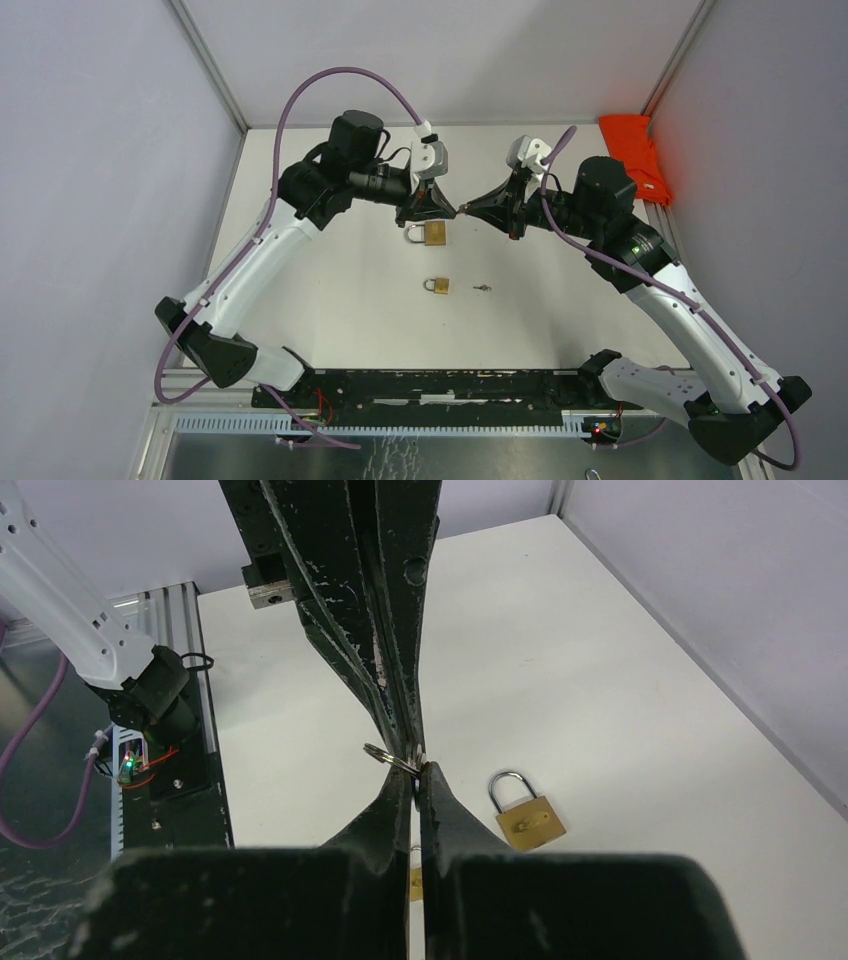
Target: Unlock with the key
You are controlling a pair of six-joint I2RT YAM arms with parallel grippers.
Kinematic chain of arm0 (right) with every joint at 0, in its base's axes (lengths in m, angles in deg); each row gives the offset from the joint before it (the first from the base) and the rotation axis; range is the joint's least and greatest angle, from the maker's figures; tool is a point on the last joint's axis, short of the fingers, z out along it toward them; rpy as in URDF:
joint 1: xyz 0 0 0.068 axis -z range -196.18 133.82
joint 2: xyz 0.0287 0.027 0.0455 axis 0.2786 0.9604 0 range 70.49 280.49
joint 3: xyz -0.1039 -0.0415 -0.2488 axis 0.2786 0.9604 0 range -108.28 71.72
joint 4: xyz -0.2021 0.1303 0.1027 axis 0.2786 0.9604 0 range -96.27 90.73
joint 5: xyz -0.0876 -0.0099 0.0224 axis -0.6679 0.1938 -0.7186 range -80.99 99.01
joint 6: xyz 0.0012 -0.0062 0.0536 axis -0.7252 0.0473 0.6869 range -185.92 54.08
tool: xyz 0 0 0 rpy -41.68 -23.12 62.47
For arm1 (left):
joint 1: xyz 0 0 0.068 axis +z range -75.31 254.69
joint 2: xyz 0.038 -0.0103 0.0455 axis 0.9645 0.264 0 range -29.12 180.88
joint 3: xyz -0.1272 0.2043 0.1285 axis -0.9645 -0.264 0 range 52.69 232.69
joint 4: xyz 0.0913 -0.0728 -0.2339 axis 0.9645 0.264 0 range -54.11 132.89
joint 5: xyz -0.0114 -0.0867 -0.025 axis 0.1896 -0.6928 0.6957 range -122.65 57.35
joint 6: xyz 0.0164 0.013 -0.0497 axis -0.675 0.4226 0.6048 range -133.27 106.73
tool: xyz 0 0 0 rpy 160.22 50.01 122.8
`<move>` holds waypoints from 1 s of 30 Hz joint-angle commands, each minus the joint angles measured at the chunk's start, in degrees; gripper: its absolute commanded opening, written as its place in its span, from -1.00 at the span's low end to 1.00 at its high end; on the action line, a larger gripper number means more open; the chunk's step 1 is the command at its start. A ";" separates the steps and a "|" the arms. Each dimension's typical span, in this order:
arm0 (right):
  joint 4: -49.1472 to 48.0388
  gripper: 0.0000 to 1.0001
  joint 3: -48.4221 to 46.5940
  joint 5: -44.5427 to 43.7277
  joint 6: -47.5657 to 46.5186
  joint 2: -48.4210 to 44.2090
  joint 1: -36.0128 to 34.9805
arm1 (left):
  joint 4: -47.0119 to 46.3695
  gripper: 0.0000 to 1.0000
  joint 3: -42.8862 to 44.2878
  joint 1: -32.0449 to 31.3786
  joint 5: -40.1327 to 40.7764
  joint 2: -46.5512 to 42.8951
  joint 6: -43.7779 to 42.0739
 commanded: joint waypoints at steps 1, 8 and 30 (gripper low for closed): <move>-1.31 -1.00 0.16 -0.95 -0.13 -0.49 0.03 | -3.57 -0.96 0.54 -0.20 -0.16 -3.94 2.30; -0.93 -1.00 1.35 -1.24 -0.46 0.14 0.03 | -4.42 -0.96 0.62 -0.16 1.34 -5.65 3.24; -2.14 -1.00 1.93 -1.51 1.46 1.11 0.18 | -6.28 -0.75 -3.26 -0.18 3.19 -7.36 2.79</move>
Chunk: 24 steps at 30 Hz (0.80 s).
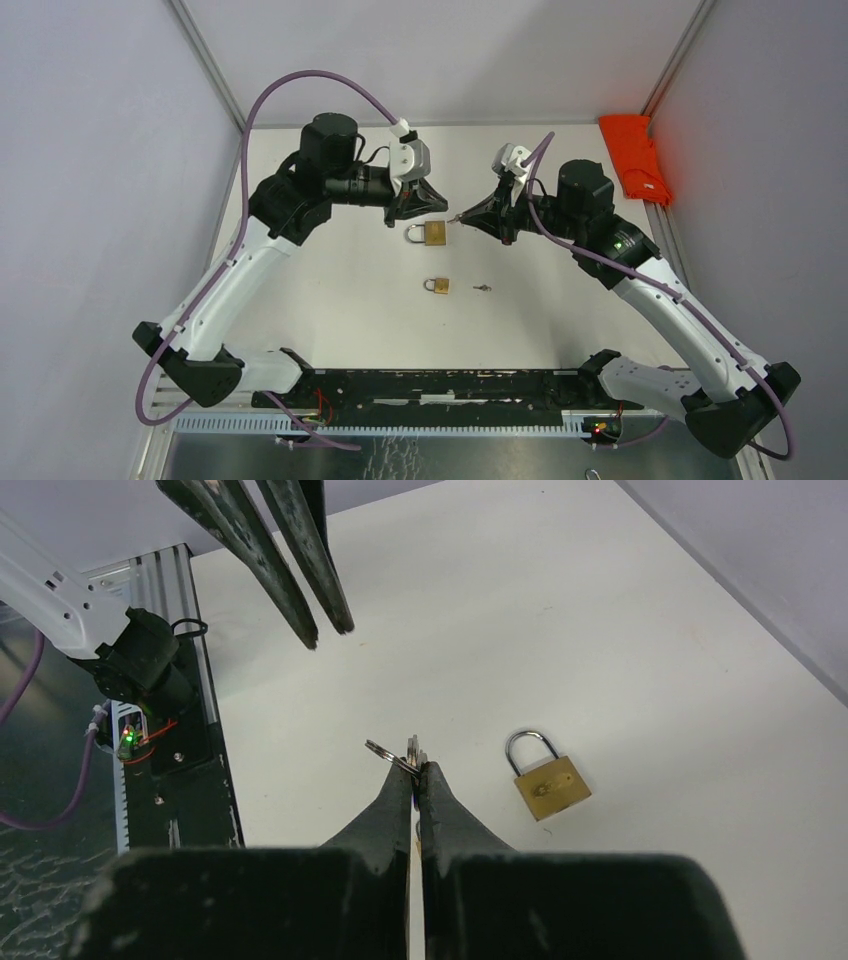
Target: Unlock with the key
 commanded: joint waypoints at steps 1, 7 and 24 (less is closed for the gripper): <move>-1.91 -1.00 -2.44 -1.06 1.18 -1.34 0.18 | -2.79 -0.74 -2.90 -0.13 -0.31 -0.76 0.66; 1.00 -1.00 -7.37 1.30 4.20 -0.73 0.50 | 1.97 -0.60 -0.15 -0.12 -3.23 2.08 -2.88; 1.94 -1.00 -8.28 4.68 5.18 -0.77 0.45 | 0.97 -0.20 0.27 -0.14 -1.36 1.42 -3.56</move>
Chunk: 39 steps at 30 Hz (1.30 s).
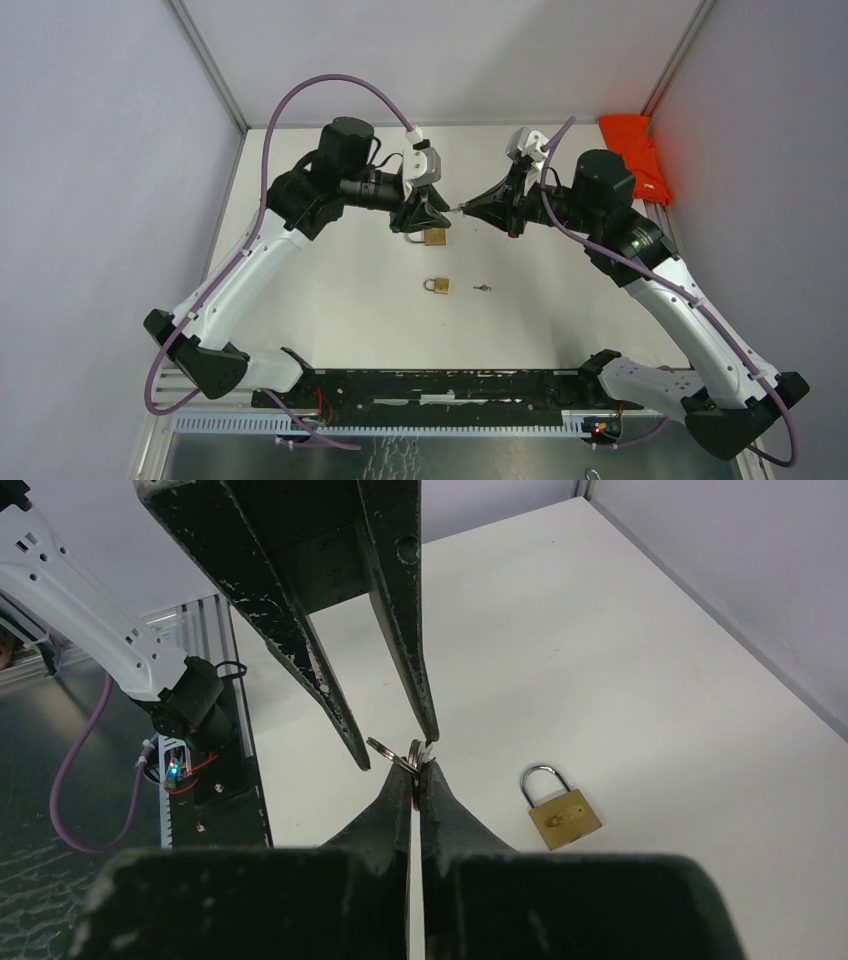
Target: Unlock with the key
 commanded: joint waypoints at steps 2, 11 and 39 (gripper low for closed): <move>0.26 -1.00 -1.93 2.29 0.97 -0.74 -0.15 | -1.53 -0.20 2.40 -0.12 0.62 -1.09 -1.62; 0.57 -1.00 -1.23 2.54 1.73 -2.70 -0.04 | -1.91 -0.20 2.15 -0.15 1.31 -1.68 -1.27; -1.52 -1.00 -5.22 3.96 2.78 1.11 -0.11 | -1.08 -0.20 2.63 -0.12 -4.43 0.33 -1.32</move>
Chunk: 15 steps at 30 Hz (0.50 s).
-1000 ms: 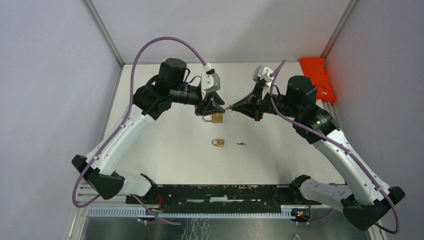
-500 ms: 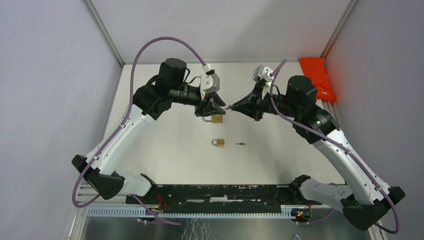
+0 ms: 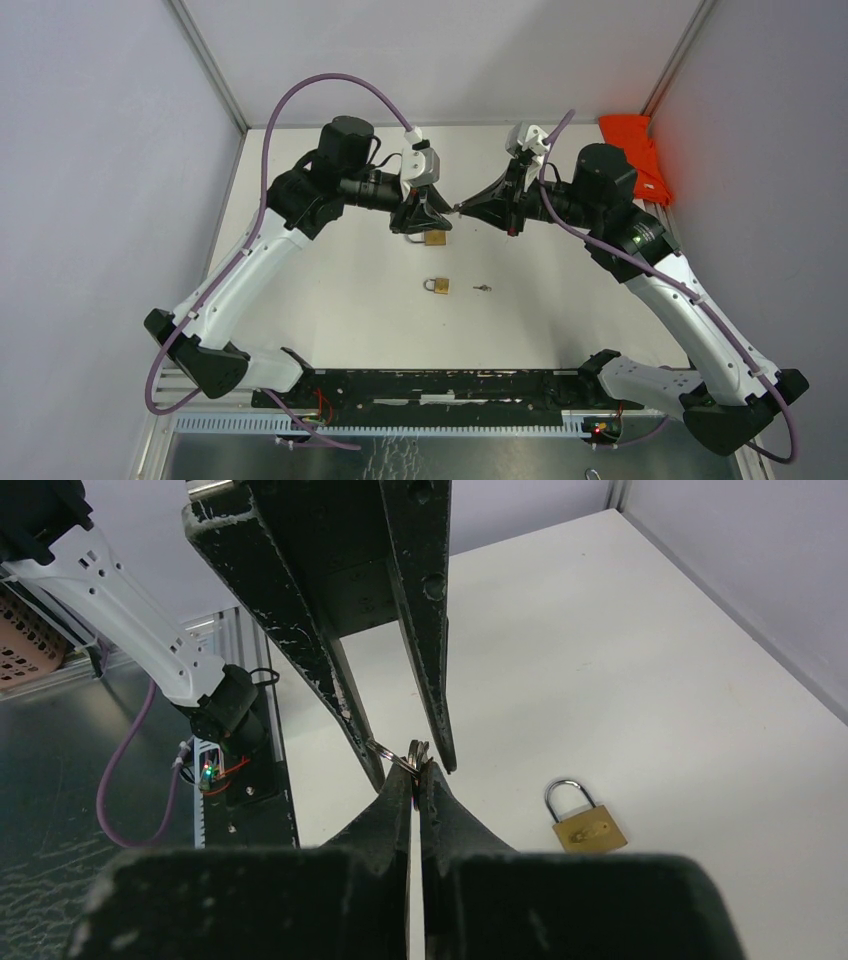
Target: Unlock with the key
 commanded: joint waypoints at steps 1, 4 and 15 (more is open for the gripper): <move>-2.30 -1.00 -2.14 0.99 0.89 -0.28 -0.05 | -0.89 -0.20 2.53 -0.14 -1.43 0.39 -1.27; -2.27 -1.00 -1.49 0.58 0.57 -0.43 -0.11 | -1.29 -0.34 2.67 -0.12 -1.55 0.45 -0.84; -1.10 -1.00 -0.26 -2.49 -0.55 -1.13 -0.12 | -1.58 -0.91 2.75 -0.12 -0.97 -0.17 -0.08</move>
